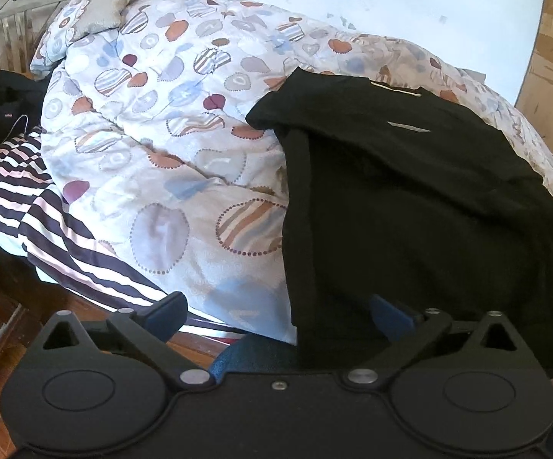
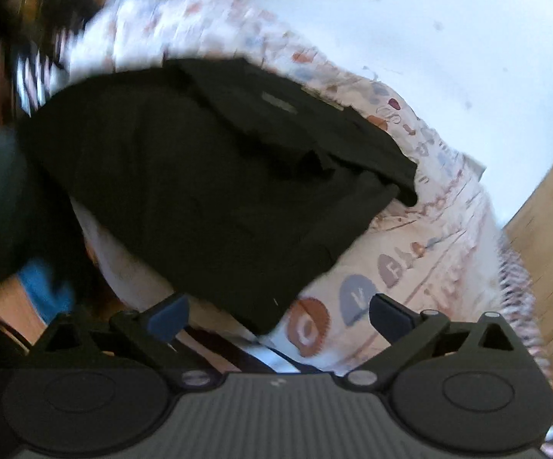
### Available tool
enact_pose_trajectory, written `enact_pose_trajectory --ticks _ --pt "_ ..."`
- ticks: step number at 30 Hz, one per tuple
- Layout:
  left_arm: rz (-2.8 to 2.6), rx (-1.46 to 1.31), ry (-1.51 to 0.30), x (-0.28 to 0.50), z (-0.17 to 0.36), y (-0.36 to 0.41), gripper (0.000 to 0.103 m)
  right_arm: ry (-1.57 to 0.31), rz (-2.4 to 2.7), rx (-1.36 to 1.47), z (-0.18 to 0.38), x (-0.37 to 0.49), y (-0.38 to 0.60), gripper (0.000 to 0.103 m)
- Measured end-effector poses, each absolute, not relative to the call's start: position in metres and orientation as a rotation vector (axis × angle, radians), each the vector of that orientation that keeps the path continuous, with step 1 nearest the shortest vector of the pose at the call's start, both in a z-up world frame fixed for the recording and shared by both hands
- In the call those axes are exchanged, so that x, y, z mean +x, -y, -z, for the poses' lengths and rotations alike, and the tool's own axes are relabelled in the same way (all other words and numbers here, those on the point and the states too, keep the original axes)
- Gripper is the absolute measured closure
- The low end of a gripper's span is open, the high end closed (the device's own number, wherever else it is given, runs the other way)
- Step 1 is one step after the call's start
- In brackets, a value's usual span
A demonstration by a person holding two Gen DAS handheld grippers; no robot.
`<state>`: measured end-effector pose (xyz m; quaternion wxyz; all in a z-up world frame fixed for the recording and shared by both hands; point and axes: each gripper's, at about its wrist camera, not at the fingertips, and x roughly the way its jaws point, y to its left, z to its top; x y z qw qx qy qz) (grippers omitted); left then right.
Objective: Fold small clothes
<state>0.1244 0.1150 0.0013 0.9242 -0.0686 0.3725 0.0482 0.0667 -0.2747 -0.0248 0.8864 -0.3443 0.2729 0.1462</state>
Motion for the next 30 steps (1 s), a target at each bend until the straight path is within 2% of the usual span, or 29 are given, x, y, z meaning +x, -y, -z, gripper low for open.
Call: enact_pose_trajectory --ticks 11,16,18,20,25,28,30 --pt "0.000 -0.104 -0.759 0.118 0.002 -0.091 0.001 -0.454 -0.357 -0.938 0.055 0.054 0.240 0.001" --pt "0.035 -0.095 -0.745 0.116 0.000 -0.079 0.001 -0.396 -0.359 -1.009 0.064 0.053 0.232 0.008" --pt "0.046 -0.085 -0.740 0.115 -0.001 -0.074 0.001 -0.376 -0.375 -1.023 0.063 0.049 0.231 0.012" --pt "0.064 -0.072 -0.731 0.113 -0.001 -0.069 0.001 -0.340 -0.391 -1.025 0.059 0.042 0.232 0.027" --pt "0.184 -0.016 -0.726 0.108 0.008 -0.046 0.001 -0.284 -0.422 -1.126 0.065 0.031 0.228 0.029" --pt "0.234 0.024 -0.720 0.106 0.012 -0.030 0.001 -0.325 -0.462 -1.130 0.069 0.034 0.227 0.046" --pt "0.256 0.044 -0.718 0.105 0.014 -0.022 0.001 -0.328 -0.477 -1.138 0.071 0.033 0.227 0.048"
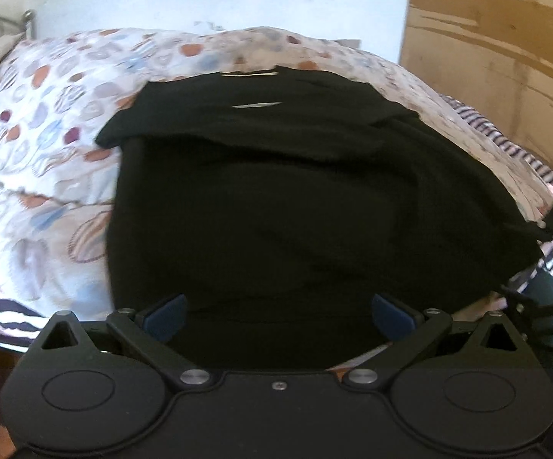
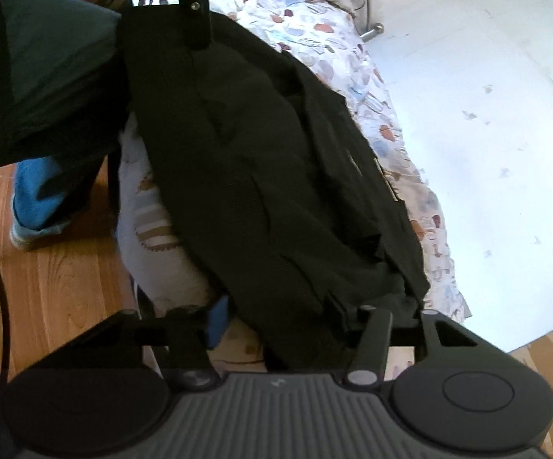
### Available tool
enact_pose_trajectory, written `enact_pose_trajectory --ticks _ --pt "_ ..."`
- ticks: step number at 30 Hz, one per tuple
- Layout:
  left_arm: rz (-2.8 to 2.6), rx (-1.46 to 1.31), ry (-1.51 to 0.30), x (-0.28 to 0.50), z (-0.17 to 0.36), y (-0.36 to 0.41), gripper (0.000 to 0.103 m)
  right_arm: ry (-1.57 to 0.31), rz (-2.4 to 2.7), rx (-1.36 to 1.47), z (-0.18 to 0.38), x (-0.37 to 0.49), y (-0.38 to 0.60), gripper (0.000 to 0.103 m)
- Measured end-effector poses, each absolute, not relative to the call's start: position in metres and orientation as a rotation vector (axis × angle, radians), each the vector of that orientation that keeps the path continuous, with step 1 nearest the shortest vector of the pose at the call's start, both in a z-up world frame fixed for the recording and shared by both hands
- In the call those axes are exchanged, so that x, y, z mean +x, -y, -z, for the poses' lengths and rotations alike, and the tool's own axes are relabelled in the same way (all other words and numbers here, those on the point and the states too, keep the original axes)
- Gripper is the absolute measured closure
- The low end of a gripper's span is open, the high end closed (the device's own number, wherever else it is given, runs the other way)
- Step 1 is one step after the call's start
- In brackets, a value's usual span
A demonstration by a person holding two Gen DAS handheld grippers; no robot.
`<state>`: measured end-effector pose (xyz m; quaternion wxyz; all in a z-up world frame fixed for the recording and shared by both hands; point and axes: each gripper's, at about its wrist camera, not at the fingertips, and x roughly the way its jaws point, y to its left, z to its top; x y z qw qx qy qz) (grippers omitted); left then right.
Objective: Fold small clothes
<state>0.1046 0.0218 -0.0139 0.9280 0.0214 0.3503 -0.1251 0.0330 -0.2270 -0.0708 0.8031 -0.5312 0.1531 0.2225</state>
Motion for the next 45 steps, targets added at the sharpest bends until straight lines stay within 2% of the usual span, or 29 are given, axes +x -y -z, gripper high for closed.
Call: enact_pose_trajectory --ticks 4,7,9,12,13,14,21,28,31,36,38,40,42,45 --pt "0.281 0.058 -0.716 0.103 0.016 -0.014 0.001 -0.354 -0.523 -1.148 0.072 0.033 0.228 0.043" --pt "0.279 0.061 -0.717 0.102 0.017 -0.014 0.001 -0.349 -0.521 -1.187 0.078 0.036 0.225 0.046" --pt "0.271 0.062 -0.718 0.103 0.016 -0.016 0.001 -0.351 -0.535 -1.177 0.079 0.040 0.224 0.053" --pt "0.275 0.062 -0.713 0.103 0.014 -0.017 0.001 -0.390 -0.581 -1.109 0.071 0.043 0.223 0.069" --pt "0.284 0.062 -0.708 0.101 0.014 -0.018 0.001 -0.408 -0.600 -1.037 0.060 0.045 0.224 0.086" --pt "0.298 0.062 -0.701 0.100 0.013 -0.018 0.001 -0.426 -0.613 -0.936 0.046 0.050 0.226 0.097" --pt "0.445 0.116 -0.591 0.085 0.010 -0.001 0.001 -0.518 -0.676 -0.493 -0.015 0.099 0.240 0.098" --pt "0.465 0.226 -0.645 0.103 0.038 0.040 0.001 -0.567 -0.679 -0.208 -0.041 0.155 0.268 0.100" --pt "0.423 0.276 -0.674 0.112 0.050 0.049 0.010 -0.580 -0.663 -0.106 -0.042 0.174 0.280 0.100" --pt "0.308 0.329 -0.720 0.125 0.064 0.044 0.019 -0.584 -0.654 -0.086 -0.032 0.189 0.284 0.100" --pt "0.329 0.323 -0.725 0.123 0.062 0.039 0.018 -0.582 -0.671 -0.128 -0.029 0.182 0.280 0.100" --pt "0.351 0.326 -0.732 0.120 0.062 0.035 0.010 -0.579 -0.690 -0.198 -0.025 0.172 0.276 0.099" --pt "0.365 0.346 -0.742 0.116 0.064 0.034 0.009 -0.592 -0.708 -0.265 -0.020 0.162 0.273 0.094" --pt "0.382 0.377 -0.759 0.112 0.068 0.033 0.008 -0.624 -0.725 -0.390 -0.005 0.142 0.267 0.069"
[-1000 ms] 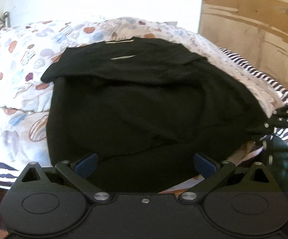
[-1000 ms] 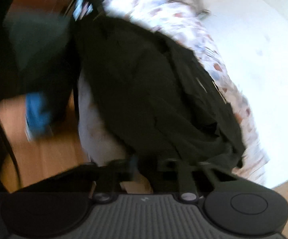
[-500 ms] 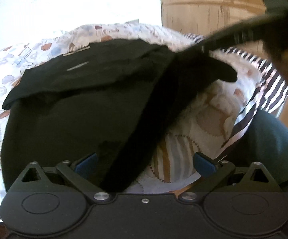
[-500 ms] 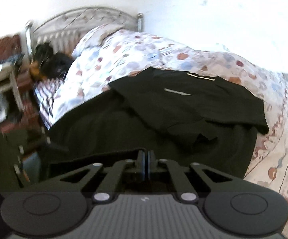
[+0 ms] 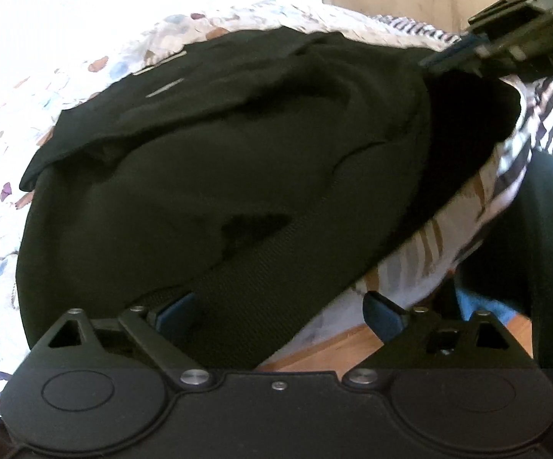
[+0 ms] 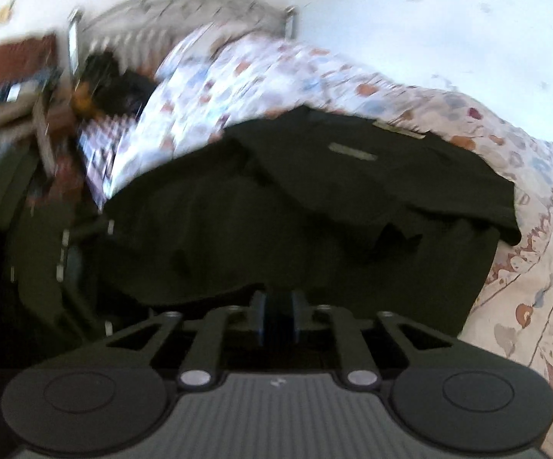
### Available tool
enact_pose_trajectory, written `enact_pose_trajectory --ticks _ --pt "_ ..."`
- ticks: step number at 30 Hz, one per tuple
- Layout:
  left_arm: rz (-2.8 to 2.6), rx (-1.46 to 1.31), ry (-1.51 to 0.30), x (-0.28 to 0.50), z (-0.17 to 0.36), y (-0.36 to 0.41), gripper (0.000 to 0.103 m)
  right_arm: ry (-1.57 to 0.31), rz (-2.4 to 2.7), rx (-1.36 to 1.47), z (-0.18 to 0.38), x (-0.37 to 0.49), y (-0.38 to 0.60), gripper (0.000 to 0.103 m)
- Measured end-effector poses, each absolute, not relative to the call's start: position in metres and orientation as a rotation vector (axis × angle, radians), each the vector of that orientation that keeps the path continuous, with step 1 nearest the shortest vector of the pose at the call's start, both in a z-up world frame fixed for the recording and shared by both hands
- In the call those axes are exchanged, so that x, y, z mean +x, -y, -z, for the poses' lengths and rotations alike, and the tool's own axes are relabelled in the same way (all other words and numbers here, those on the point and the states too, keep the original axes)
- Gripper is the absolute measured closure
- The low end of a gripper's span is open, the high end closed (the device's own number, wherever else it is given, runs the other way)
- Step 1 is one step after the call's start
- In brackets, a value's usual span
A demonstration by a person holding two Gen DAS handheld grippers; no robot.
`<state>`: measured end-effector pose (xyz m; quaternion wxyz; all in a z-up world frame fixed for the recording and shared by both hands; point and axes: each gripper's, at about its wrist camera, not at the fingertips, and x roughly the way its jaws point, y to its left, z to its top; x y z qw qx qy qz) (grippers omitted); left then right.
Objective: Fold small clothes
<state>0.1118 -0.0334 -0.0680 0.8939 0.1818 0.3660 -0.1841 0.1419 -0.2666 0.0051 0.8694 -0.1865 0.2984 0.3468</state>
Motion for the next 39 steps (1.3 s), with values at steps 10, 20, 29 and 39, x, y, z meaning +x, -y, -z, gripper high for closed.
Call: enact_pose_trajectory --ticks 10,20,29,39 --pt "0.372 0.398 -0.780 0.118 0.072 0.029 0.007 -0.559 -0.701 -0.863 0.044 0.092 0.240 0.034" --pt "0.368 0.410 -0.777 0.116 0.070 0.029 0.005 -0.651 -0.686 -0.567 0.020 0.125 0.256 0.090" --pt "0.296 0.485 -0.783 0.117 0.083 0.033 0.005 -0.690 -0.689 -0.130 -0.015 0.165 0.281 0.091" --pt "0.151 0.444 -0.732 0.122 0.070 0.007 0.059 -0.684 -0.693 0.016 -0.031 0.188 0.291 0.091"
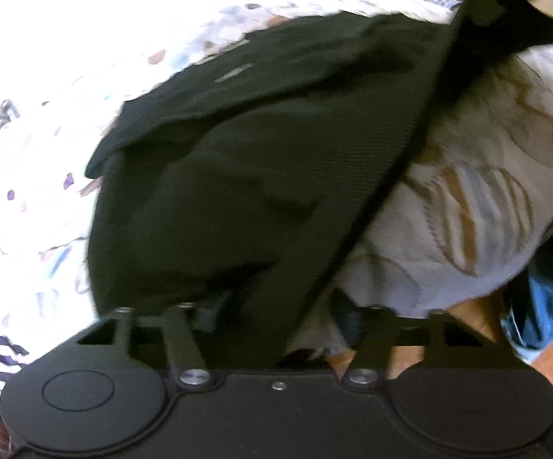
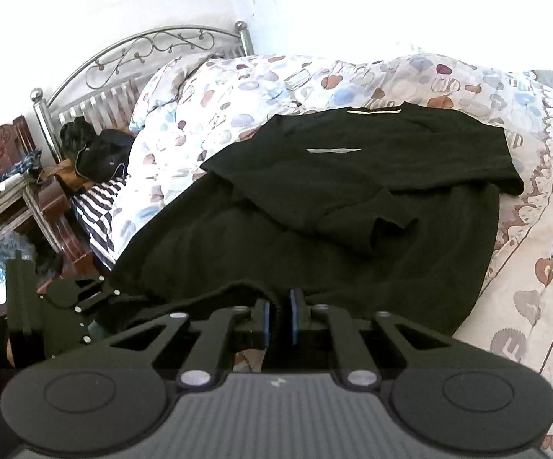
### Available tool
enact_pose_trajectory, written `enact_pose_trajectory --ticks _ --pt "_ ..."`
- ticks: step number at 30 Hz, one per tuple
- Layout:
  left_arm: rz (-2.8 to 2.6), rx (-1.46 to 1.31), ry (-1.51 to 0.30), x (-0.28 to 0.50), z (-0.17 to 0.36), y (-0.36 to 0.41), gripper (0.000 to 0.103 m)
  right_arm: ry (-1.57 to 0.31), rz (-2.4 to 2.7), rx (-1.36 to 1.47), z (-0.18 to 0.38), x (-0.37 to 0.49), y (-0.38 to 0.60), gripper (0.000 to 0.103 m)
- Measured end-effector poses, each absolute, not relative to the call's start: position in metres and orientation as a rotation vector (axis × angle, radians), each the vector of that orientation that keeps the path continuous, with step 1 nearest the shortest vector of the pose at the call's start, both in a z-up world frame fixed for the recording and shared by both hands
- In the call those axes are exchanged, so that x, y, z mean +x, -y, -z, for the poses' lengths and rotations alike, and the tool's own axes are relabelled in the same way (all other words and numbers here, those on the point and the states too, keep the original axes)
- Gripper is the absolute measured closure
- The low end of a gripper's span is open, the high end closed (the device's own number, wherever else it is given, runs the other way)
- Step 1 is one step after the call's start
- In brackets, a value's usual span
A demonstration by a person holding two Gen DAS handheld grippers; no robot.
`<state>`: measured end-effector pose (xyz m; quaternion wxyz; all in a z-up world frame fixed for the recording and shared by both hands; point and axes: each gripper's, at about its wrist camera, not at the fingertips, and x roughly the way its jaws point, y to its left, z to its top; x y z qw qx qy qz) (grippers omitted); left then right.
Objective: Fold small clothes
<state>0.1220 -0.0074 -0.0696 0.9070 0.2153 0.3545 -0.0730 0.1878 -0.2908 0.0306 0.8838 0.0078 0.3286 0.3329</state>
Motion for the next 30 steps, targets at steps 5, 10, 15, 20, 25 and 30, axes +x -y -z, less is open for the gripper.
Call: enact_pose_trajectory --ticks 5,10,15,20,25,30 --pt "0.109 0.426 -0.710 0.121 0.061 -0.010 0.071 -0.673 -0.673 0.031 -0.025 0.183 0.296 0.092" --pt "0.093 0.434 -0.660 0.108 0.050 -0.017 0.095 -0.607 -0.629 -0.166 -0.017 0.147 0.289 0.091" --pt "0.088 0.439 -0.603 0.101 0.027 -0.016 0.098 -0.527 -0.522 -0.521 0.014 0.112 0.268 0.053" --pt "0.081 0.443 -0.561 0.102 0.007 -0.016 0.099 -0.496 -0.508 -0.660 0.033 0.091 0.257 0.045" --pt "0.090 0.441 -0.511 0.108 -0.019 -0.014 0.099 -0.456 -0.506 -0.705 0.043 0.085 0.242 0.030" --pt "0.097 0.436 -0.466 0.108 -0.043 -0.016 0.099 -0.382 -0.435 -0.735 0.054 0.088 0.226 0.030"
